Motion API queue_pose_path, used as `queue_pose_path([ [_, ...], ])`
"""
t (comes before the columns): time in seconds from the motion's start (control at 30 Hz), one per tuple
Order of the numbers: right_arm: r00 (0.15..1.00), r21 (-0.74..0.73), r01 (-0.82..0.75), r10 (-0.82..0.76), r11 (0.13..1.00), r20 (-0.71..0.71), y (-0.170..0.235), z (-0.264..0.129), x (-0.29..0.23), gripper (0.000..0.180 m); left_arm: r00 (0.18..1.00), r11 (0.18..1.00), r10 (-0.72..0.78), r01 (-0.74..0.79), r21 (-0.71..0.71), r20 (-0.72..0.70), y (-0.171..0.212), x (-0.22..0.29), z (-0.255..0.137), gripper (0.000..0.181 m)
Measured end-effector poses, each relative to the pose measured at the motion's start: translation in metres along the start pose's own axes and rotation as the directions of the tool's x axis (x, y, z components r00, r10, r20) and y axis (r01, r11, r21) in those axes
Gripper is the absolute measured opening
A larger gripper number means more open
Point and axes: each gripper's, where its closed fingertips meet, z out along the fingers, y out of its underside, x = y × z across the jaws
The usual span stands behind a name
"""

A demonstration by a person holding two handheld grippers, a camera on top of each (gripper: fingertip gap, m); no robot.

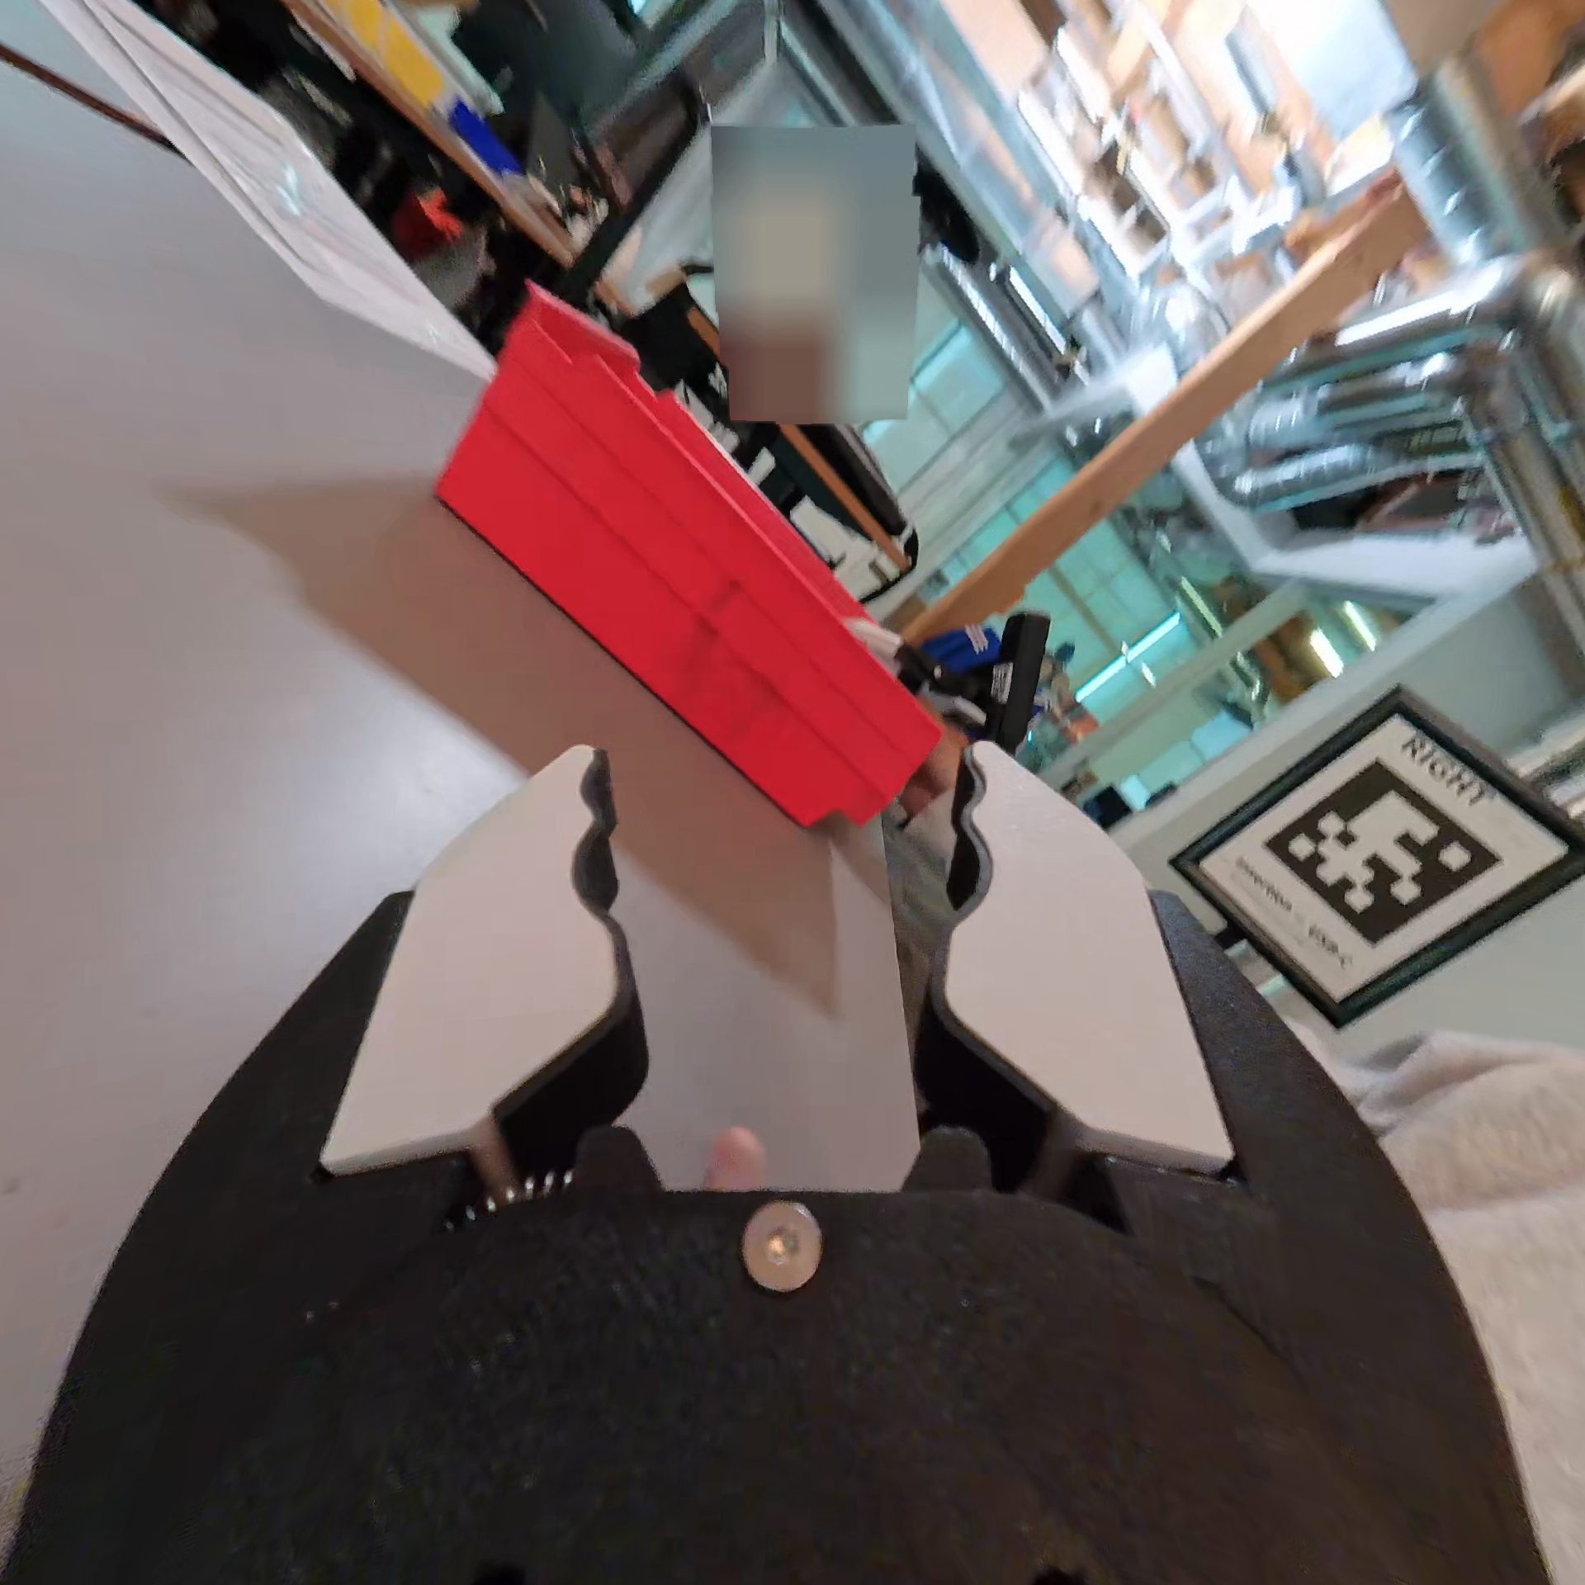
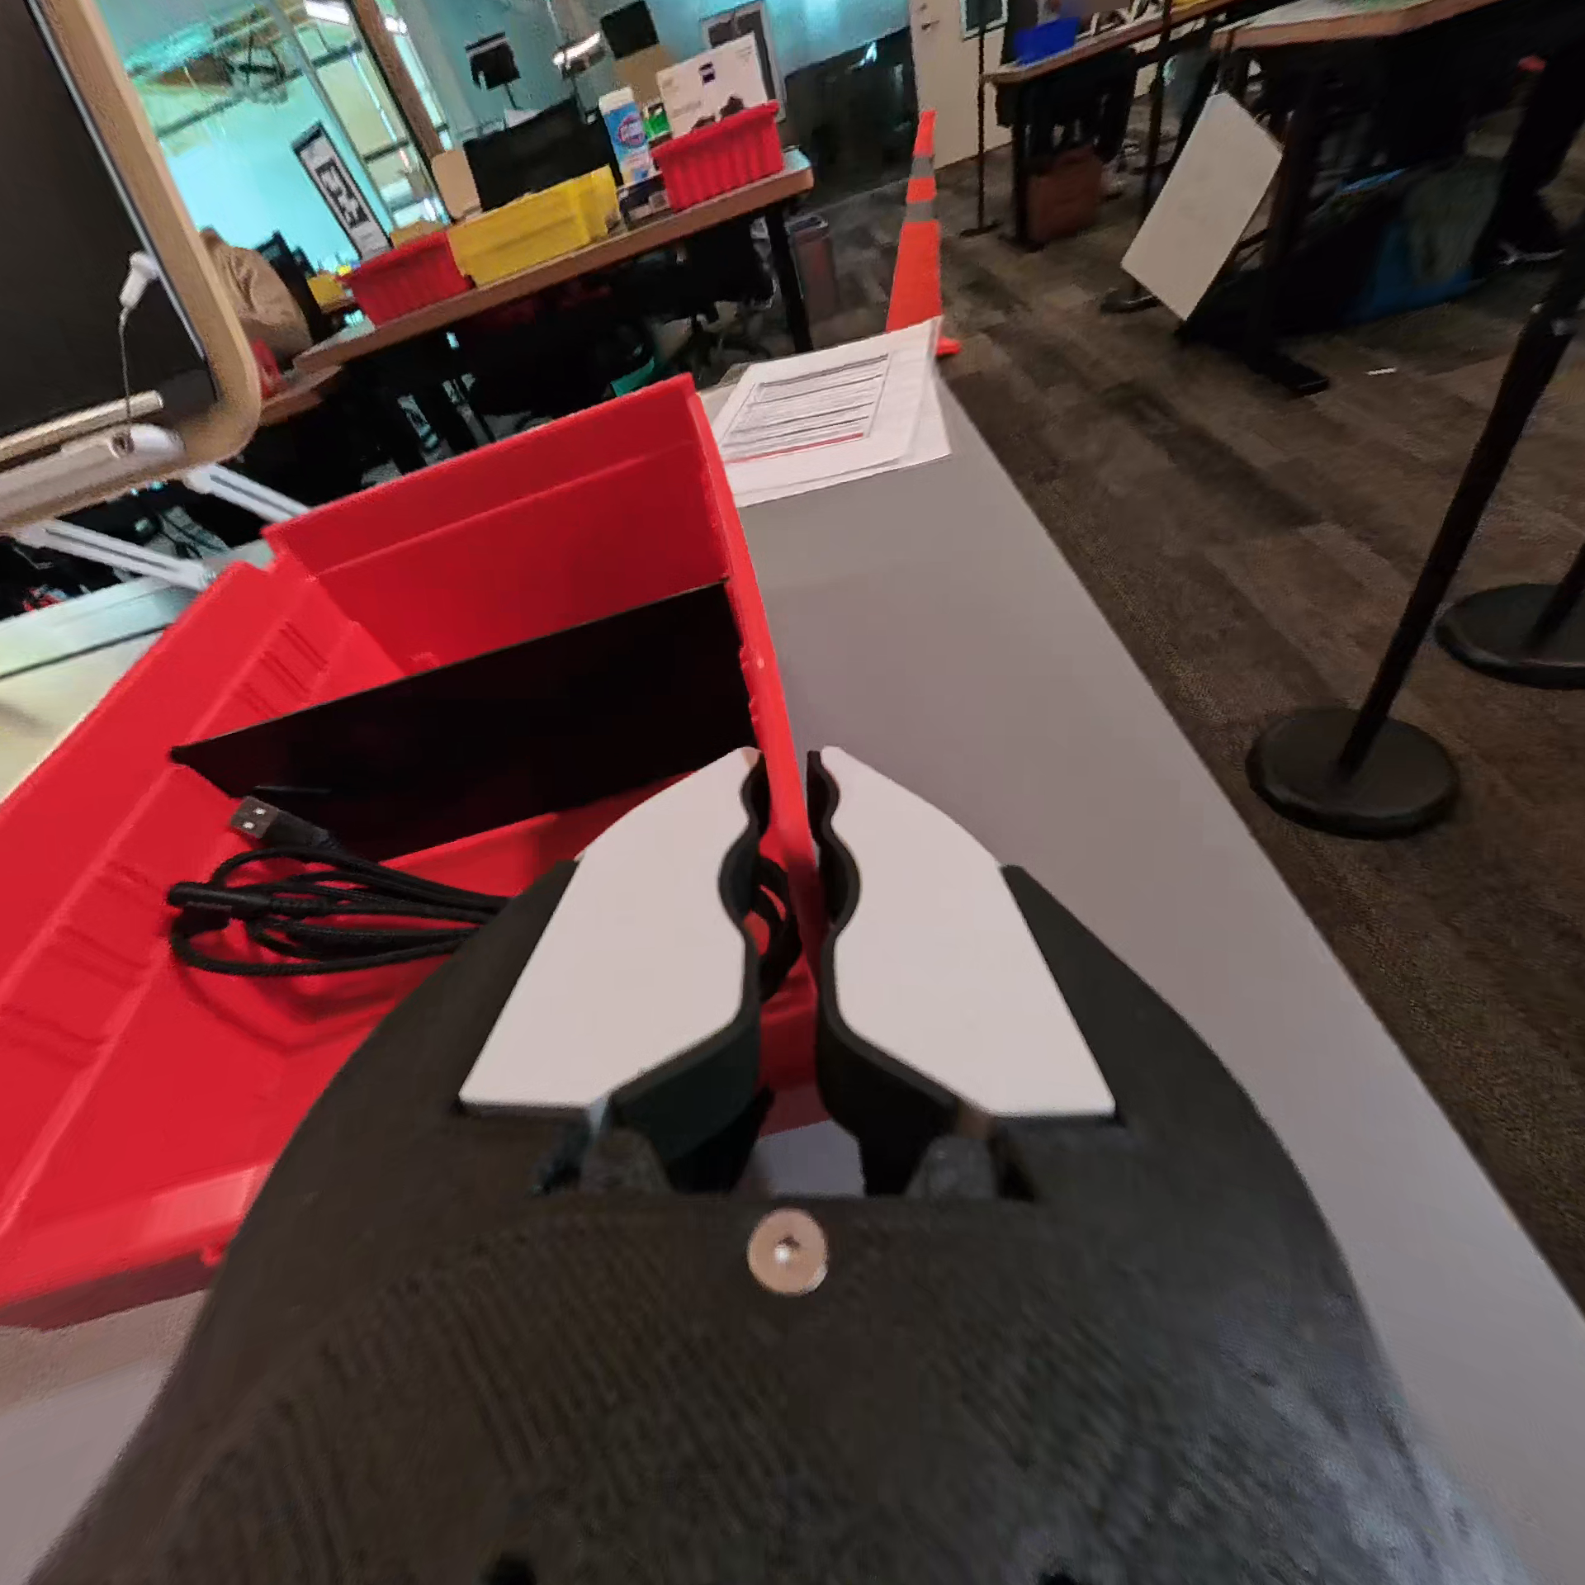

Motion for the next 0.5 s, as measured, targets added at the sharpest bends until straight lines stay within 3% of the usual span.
queue_pose_path([
  [0.27,0.997,0.008,0.005,-0.005,1.000,-0.073,-0.005,-0.011,0.030,0.009,0.999,0.991,0.015,-0.020,0.130,0.045,-0.026,-0.006,-0.019,0.071],
  [0.43,0.993,0.024,-0.016,0.019,1.000,-0.115,-0.007,-0.015,0.038,0.011,0.999,0.992,0.002,-0.009,0.128,0.053,-0.027,-0.008,-0.022,0.068],
  [0.5,0.988,0.022,-0.009,0.012,1.000,-0.152,-0.010,-0.021,0.039,0.015,0.997,0.997,-0.041,0.037,0.062,0.062,-0.020,-0.009,-0.023,0.055],
])
